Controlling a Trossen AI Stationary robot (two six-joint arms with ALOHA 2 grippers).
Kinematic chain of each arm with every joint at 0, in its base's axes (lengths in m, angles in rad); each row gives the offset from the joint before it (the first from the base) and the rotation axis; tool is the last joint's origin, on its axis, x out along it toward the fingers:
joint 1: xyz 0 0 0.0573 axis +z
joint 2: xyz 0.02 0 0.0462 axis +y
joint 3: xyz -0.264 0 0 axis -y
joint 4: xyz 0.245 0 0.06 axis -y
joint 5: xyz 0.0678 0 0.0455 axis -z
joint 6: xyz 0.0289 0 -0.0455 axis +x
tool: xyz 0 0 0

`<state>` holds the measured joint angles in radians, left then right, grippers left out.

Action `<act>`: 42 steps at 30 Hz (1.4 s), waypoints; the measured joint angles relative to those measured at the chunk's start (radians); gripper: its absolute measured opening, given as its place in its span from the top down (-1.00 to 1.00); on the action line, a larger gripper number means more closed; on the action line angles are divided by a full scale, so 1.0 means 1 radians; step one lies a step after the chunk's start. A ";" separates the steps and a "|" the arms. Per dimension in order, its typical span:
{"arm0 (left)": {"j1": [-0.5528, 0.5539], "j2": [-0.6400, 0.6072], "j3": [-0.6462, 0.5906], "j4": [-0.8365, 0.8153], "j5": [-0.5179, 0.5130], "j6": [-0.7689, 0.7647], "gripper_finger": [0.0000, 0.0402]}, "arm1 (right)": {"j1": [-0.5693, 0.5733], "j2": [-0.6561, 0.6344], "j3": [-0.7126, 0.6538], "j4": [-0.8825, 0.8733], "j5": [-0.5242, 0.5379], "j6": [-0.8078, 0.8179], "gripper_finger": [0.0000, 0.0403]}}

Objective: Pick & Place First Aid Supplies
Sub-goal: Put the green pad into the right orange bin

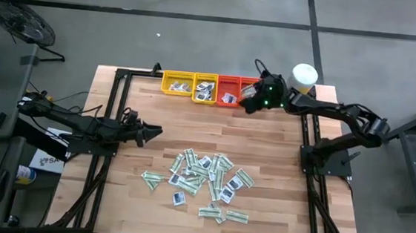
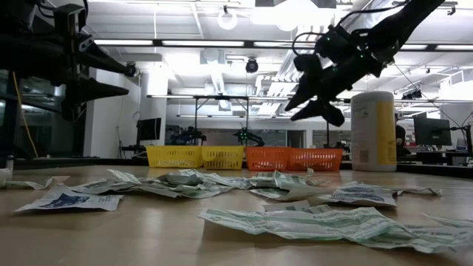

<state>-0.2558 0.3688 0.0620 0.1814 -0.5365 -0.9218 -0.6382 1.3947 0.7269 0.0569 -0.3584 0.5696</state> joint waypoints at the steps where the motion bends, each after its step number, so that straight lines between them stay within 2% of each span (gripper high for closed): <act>1: 0.000 0.000 0.000 -0.002 0.004 0.000 0.11 | 0.016 -0.006 0.000 -0.013 -0.032 0.007 0.36; 9: 0.000 0.000 0.000 -0.006 0.051 0.001 0.11 | 0.222 -0.029 0.000 -0.115 -0.149 0.100 0.43; 18: 0.000 0.000 0.000 -0.019 0.141 0.020 0.11 | 0.527 -0.029 0.000 -0.292 -0.089 -0.034 0.44; 27: 0.000 0.000 0.000 -0.028 0.187 0.035 0.11 | 0.775 -0.028 0.000 -0.443 -0.069 -0.196 0.44; 30: 0.000 0.000 0.000 -0.027 0.187 0.035 0.11 | 0.857 -0.028 0.000 -0.442 -0.015 -0.258 0.44; 38: 0.000 0.000 0.000 -0.027 0.197 0.035 0.11 | 1.048 -0.027 0.000 -0.461 0.252 -0.454 0.44; 42: 0.000 0.000 0.000 -0.027 0.209 0.034 0.11 | 1.084 -0.009 0.000 -0.498 0.290 -0.481 0.34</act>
<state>-0.2558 0.3687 0.0620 0.1545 -0.3275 -0.8875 0.4458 1.3853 0.7265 -0.4415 -0.0685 0.0881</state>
